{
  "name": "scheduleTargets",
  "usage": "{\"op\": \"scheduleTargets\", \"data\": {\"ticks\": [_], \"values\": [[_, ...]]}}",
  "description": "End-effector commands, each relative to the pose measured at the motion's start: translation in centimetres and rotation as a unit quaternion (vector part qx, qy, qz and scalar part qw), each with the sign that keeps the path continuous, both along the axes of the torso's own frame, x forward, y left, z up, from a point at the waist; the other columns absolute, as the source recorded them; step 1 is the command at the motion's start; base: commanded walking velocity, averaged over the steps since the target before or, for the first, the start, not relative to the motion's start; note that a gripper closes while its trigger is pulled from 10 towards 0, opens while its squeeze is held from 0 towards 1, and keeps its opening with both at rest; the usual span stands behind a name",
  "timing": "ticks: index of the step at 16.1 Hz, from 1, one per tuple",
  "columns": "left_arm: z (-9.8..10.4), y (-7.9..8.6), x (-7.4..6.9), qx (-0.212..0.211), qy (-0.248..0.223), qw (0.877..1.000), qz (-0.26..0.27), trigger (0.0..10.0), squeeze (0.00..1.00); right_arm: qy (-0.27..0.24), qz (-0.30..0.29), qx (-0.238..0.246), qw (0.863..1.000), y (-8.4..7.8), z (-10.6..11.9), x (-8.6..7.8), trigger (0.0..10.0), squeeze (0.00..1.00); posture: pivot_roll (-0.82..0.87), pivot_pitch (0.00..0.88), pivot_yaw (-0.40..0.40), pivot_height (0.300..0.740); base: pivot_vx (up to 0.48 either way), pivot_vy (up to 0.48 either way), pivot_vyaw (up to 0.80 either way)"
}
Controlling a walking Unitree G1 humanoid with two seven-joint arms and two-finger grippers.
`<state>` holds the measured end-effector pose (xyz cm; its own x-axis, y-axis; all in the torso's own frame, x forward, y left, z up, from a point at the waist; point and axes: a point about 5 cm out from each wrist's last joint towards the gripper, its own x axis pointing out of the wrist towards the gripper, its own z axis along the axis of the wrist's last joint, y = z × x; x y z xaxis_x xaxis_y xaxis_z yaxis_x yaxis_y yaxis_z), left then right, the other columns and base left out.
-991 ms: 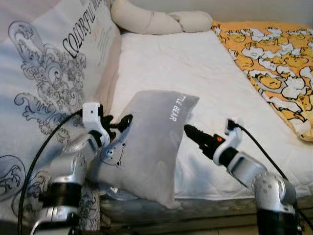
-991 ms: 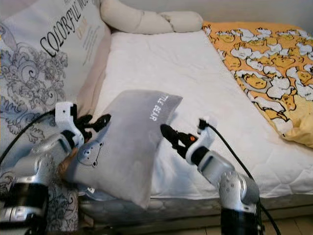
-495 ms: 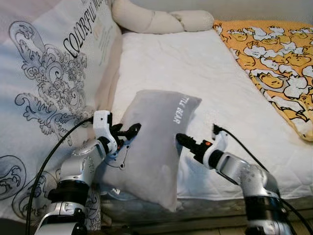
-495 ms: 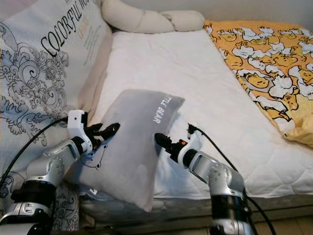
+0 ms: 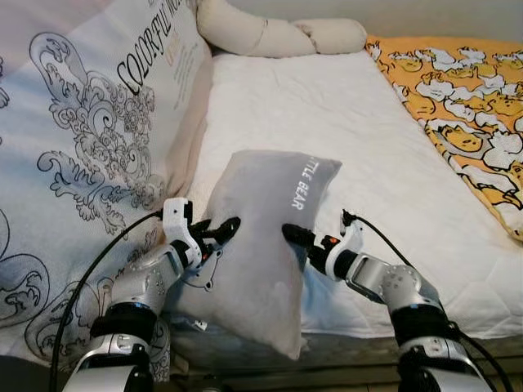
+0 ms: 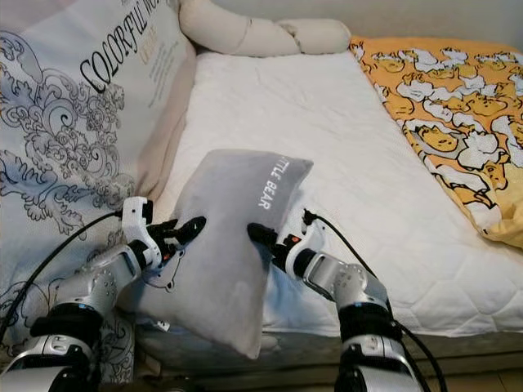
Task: Clean up the room
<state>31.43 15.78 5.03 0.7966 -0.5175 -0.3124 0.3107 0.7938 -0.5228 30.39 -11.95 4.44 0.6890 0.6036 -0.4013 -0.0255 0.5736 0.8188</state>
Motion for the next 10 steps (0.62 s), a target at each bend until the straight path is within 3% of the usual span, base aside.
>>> {"op": "scheduleTargets", "data": {"ticks": [1,2,5,7,10], "values": [[-1.4,-1.1,-1.1,-0.013,0.037,0.999,-0.034,6.9,0.0,-0.004,0.006,-0.013,1.0,0.3,-0.1,0.2,4.9,0.0,0.06,0.0,-0.003,0.74,0.0,0.0,0.0],[-1.6,-1.5,-1.1,-0.009,0.031,0.998,-0.048,0.0,0.0,-0.005,0.004,-0.019,1.0,0.3,-0.4,0.2,0.0,0.0,0.06,0.0,-0.003,0.74,0.0,0.0,0.0],[-1.4,-1.7,-0.9,0.0,0.016,0.999,-0.045,0.0,0.0,-0.008,0.002,-0.043,0.999,0.2,-1.0,0.2,0.0,0.0,0.06,0.0,-0.002,0.74,0.0,0.0,0.0],[-1.4,-1.8,-0.8,0.038,0.006,0.998,-0.059,0.0,0.0,-0.01,-0.002,-0.043,0.999,0.0,-1.2,0.2,0.0,0.0,0.06,0.0,0.002,0.74,0.0,0.0,0.0],[-1.1,-1.7,-0.5,0.053,-0.008,0.997,-0.063,0.0,0.0,-0.016,-0.011,-0.042,0.999,-0.2,-1.3,0.3,0.0,0.0,0.06,0.0,0.008,0.74,0.0,0.0,0.0]]}}
